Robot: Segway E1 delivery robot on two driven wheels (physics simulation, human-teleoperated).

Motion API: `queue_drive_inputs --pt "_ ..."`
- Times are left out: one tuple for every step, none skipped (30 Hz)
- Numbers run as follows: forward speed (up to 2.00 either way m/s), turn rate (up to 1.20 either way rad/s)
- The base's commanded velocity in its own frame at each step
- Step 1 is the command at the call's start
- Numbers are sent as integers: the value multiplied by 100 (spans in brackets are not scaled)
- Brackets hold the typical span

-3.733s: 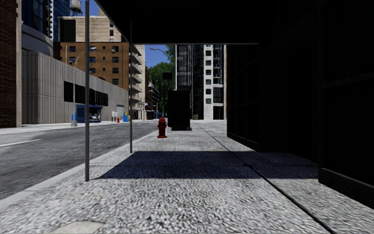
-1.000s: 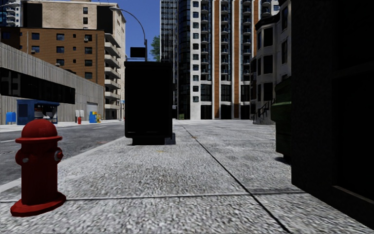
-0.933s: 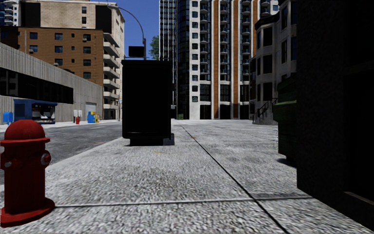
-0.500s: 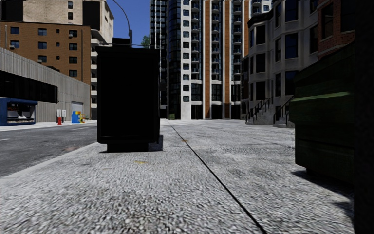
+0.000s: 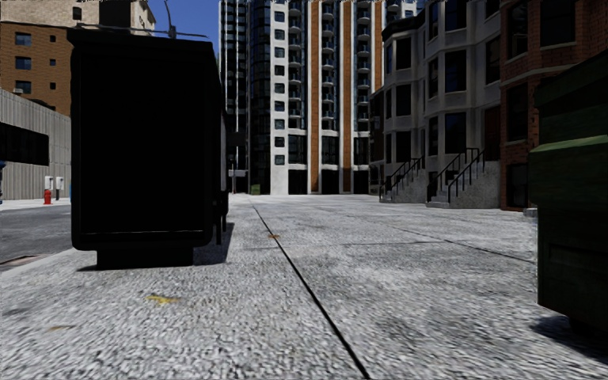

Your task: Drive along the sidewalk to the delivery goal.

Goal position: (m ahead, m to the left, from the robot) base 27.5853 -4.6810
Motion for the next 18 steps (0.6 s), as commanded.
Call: queue_drive_inputs --pt "200 -30" --pt "200 -30" --pt "200 -30" --pt "200 -30" --pt "200 -17" --pt "200 0" --pt "200 0" --pt "200 0" --pt "200 0" --pt "200 0" --pt "200 0" --pt "200 0" --pt "200 0" --pt "200 0" --pt "200 0" --pt "200 0" --pt "200 0" --pt "200 0"
